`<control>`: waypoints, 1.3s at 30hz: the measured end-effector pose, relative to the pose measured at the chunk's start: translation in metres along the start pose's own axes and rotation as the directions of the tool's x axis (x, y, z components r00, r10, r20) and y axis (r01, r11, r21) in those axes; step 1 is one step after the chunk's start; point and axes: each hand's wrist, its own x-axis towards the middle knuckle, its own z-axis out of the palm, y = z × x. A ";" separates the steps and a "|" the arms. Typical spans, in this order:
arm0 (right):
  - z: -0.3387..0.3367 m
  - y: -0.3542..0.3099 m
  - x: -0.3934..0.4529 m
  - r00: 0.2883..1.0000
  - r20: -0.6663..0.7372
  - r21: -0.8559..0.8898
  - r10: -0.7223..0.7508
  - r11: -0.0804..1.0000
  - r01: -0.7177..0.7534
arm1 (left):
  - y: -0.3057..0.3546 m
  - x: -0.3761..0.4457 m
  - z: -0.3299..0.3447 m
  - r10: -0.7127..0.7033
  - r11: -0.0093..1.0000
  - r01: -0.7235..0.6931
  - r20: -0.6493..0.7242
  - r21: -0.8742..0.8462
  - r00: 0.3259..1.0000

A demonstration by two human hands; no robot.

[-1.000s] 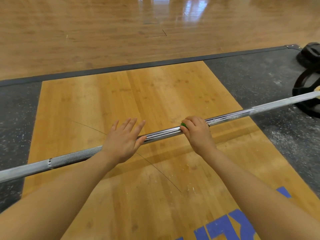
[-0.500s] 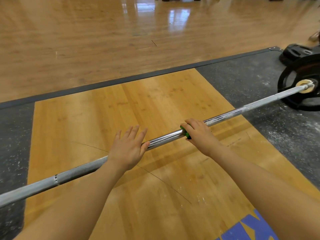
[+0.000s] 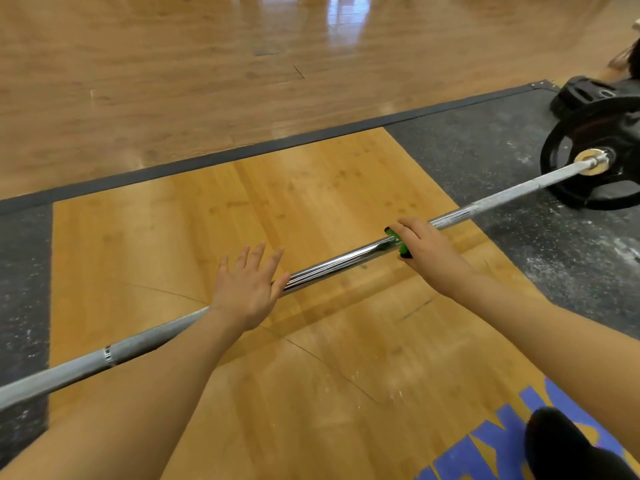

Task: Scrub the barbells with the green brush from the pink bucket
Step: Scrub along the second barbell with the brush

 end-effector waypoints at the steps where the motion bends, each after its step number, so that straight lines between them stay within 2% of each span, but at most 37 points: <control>1: 0.001 0.004 0.003 1.000 -0.023 0.028 -0.002 1.000 0.002 | 0.000 0.001 0.000 -0.017 1.000 0.017 0.007 0.003 1.000; 8: 0.049 0.040 0.018 0.980 0.011 0.103 -0.197 0.975 0.194 | -0.003 0.009 -0.001 -0.097 0.993 0.098 -0.016 0.067 0.995; 11: 0.064 0.052 0.027 0.964 -0.035 0.126 -0.262 0.956 0.265 | 0.000 0.011 -0.001 -0.143 0.987 0.147 -0.058 0.069 0.988; 16: 0.082 0.058 0.035 0.945 -0.120 0.155 -0.304 0.934 0.321 | 0.035 0.016 0.001 -0.391 0.919 0.393 -0.129 -0.014 0.911; 21: 0.089 0.066 0.044 0.916 -0.164 0.169 -0.365 0.905 0.391 | 0.087 0.047 -0.008 -0.472 0.881 0.472 -0.141 -0.035 0.870; 25: 0.091 0.070 0.048 0.904 -0.185 0.135 -0.386 0.901 0.412 | 0.104 0.052 -0.014 -0.537 0.843 0.538 -0.066 0.007 0.841; 28: 0.086 0.072 0.051 0.897 -0.172 0.140 -0.407 0.891 0.431 | 0.111 0.047 -0.027 -0.533 0.846 0.532 0.010 0.049 0.846; 33: 0.080 0.071 0.058 0.905 -0.140 0.156 -0.402 0.894 0.421 | 0.119 0.056 -0.043 -0.414 0.909 0.404 0.105 0.104 0.904; 36: 0.080 0.069 0.062 0.912 -0.155 0.162 -0.380 0.901 0.403 | 0.126 0.070 -0.036 -0.356 0.932 0.345 0.099 0.113 0.929; 39: 0.082 0.067 0.065 0.911 -0.157 0.163 -0.381 0.900 0.404 | 0.132 0.084 -0.021 -0.381 0.923 0.378 0.032 0.071 0.924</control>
